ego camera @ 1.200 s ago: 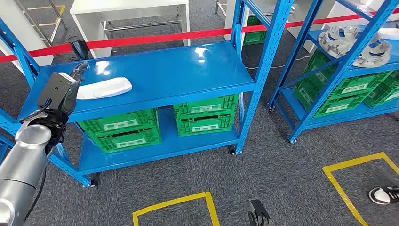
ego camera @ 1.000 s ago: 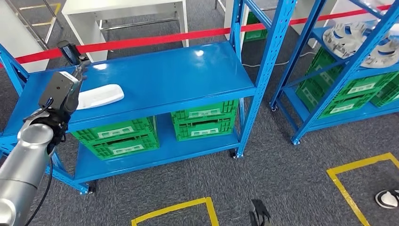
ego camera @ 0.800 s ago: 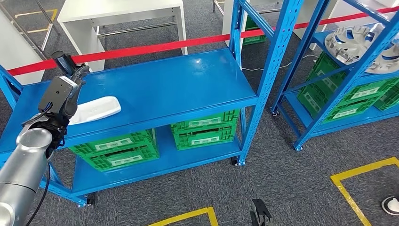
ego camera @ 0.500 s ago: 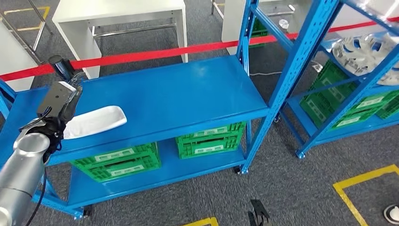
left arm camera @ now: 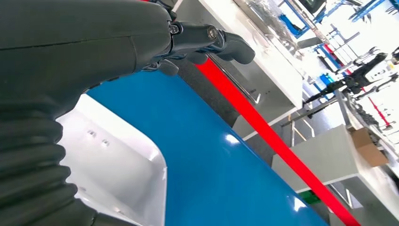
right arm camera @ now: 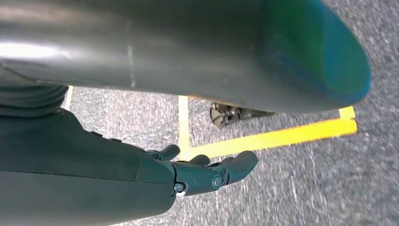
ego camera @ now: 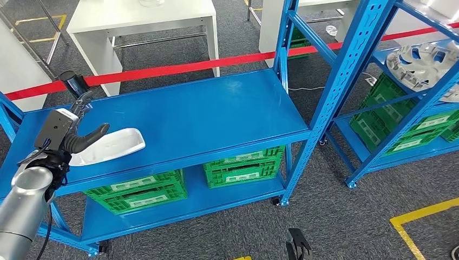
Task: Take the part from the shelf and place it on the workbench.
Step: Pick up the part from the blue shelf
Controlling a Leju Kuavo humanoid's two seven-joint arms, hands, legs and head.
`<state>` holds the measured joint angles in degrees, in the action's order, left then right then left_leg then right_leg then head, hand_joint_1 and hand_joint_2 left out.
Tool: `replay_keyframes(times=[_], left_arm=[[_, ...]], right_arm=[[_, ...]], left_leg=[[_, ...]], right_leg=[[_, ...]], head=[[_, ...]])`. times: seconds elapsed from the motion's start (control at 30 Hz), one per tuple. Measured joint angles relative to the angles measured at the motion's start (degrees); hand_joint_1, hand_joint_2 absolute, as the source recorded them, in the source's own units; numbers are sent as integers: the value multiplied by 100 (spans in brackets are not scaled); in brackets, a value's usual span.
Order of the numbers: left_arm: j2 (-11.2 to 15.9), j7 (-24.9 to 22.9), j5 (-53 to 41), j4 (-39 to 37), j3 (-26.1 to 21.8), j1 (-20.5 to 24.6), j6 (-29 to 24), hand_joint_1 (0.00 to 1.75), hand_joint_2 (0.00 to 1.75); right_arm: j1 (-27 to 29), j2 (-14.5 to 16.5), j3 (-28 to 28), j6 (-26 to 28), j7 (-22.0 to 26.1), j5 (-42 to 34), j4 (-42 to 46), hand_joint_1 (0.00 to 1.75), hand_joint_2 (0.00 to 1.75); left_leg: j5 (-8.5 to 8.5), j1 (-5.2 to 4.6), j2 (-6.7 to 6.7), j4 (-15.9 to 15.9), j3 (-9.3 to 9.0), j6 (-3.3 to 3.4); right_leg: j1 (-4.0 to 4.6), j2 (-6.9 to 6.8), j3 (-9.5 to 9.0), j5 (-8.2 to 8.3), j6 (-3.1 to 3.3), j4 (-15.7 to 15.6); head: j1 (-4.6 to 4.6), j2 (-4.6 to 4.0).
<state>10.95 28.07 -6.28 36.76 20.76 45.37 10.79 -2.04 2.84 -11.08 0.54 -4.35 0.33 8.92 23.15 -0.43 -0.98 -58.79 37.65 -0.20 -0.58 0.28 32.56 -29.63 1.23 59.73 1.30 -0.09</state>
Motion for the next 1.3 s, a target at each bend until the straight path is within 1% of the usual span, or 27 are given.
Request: replay_keyframes(times=[0.03, 0.13, 0.37, 0.6, 0.8, 1.07, 1.3], left_arm=[[29, 18, -16, 44, 0, -51, -57, 0, 175], [81, 53, -215, 202, 0, -201, -383, 0, 175], [128, -64, -976, 505, 90, -454, -1049, 0, 175], [132, -243, -1818, 467, 500, -485, -1501, 0, 175], [90, -251, -2349, 134, 803, -462, -1675, 0, 175], [57, -184, -2626, -241, 1011, -438, -1543, 0, 175], [55, -399, -3032, -502, 1205, -399, -1663, 0, 175]], right_arm=[[2, -1, 0, 0, -1, 2, 0, 0, 0], [4, -1, 0, 1, -5, 2, 0, 0, 0], [-1, 0, 0, 1, -2, 15, 0, 0, 0], [-21, 0, 0, -1, -2, 73, 0, 0, 0], [-28, 0, 0, -5, -5, 107, 0, 0, 0], [-31, 0, 0, -12, -24, 153, 0, 0, 0], [-43, 0, 1, -51, -57, 249, 0, 0, 0]], left_leg=[[-33, 1, 1, 17, -9, -28], [-67, 1, 1, 42, -19, -72], [-50, 1, -3, 47, -20, -102], [-33, 1, -1, 47, -19, -92], [-31, 1, 0, 45, -19, -88], [-30, 0, -1, 43, -19, -86], [-29, 0, -1, 44, -19, -86]], right_leg=[[1, 1, 1, 6, 12, 0], [1, 2, 5, 9, 31, 0], [2, 2, 3, -12, 59, -3], [-6, 2, -6, -18, 55, -21], [-13, 2, -11, -17, 53, -30], [-15, 2, -15, -16, 52, -35], [-15, 2, -15, -17, 52, -36]], head=[[1, 0], [1, 0], [2, 0], [2, 0], [2, 0], [2, 0], [2, 0]])
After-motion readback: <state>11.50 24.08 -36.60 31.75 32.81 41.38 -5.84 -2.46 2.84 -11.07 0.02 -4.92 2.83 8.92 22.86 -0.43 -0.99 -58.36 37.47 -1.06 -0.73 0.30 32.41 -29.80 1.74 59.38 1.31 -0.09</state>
